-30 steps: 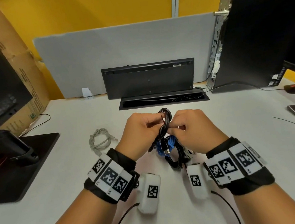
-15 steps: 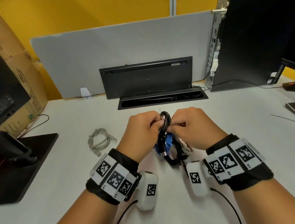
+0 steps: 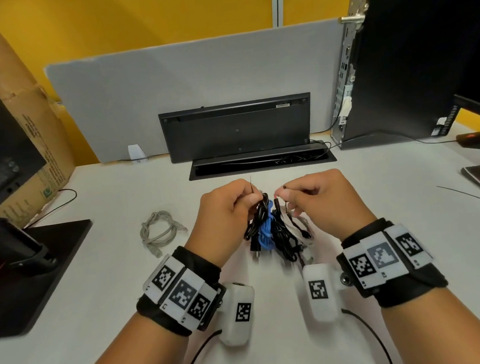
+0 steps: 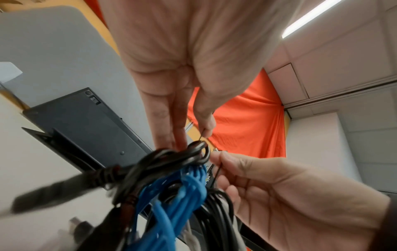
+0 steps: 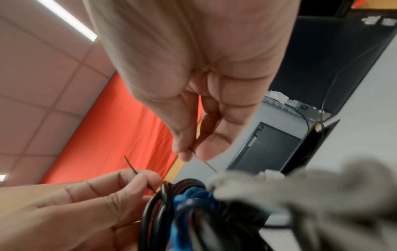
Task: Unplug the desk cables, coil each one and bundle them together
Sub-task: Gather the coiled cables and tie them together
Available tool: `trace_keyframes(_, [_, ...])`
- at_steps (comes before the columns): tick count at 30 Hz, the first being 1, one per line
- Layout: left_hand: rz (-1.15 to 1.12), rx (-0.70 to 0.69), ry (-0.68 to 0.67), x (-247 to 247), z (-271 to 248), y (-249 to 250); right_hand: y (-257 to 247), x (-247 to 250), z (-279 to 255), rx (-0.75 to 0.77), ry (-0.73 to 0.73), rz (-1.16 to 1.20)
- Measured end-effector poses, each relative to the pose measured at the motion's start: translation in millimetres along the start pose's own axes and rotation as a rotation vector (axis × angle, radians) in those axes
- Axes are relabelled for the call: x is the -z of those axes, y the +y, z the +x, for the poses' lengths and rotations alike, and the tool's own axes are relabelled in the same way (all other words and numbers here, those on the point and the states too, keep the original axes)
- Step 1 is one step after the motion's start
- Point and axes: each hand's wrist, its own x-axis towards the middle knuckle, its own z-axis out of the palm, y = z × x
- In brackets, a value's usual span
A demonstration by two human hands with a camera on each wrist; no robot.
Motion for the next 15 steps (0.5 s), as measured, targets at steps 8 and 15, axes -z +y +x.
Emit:
trace_keyframes(8, [-0.033,0.026,0.018,-3.7,-0.2,0.0,-1.9,-8.5,-0.9,0.044,-0.006,0.103])
trace_keyframes(15, [-0.087,0.078,0.062,-5.3,-2.8,1.5,-2.3,-11.8,-0.4,0.063,-0.002,0.036])
